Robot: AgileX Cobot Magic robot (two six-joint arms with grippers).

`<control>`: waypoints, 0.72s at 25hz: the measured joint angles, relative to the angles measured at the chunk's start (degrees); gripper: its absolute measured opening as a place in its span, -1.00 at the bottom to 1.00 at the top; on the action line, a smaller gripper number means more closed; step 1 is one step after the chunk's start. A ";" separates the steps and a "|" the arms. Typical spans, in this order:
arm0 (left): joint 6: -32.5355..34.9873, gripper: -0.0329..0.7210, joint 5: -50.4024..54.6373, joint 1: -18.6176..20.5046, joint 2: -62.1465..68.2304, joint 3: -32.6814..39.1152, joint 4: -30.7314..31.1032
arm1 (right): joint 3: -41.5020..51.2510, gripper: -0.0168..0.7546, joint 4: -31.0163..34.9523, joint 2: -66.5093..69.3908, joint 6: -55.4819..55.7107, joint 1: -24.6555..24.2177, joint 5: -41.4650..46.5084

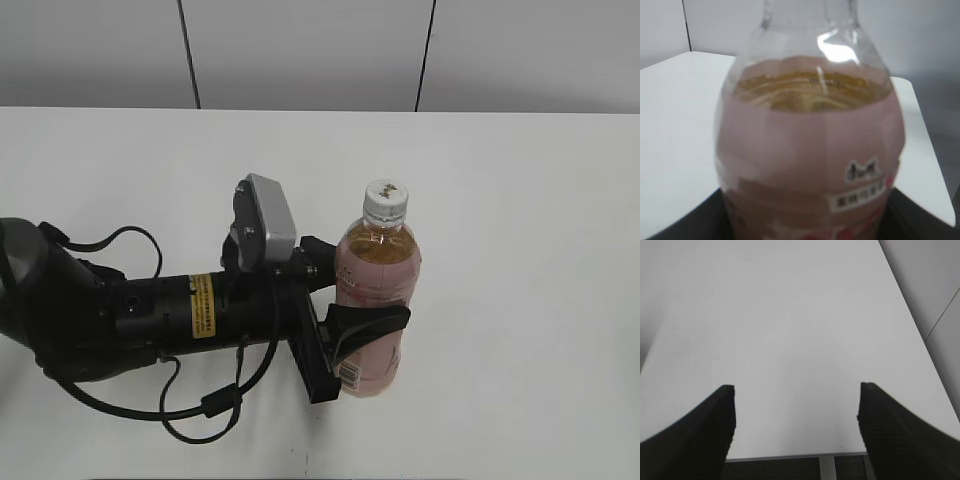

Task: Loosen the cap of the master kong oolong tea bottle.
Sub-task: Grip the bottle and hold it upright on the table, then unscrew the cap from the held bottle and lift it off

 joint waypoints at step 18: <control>0.00 0.12 -0.15 0.00 0.11 0.00 -0.19 | 0.00 0.54 0.00 0.00 0.00 0.00 0.00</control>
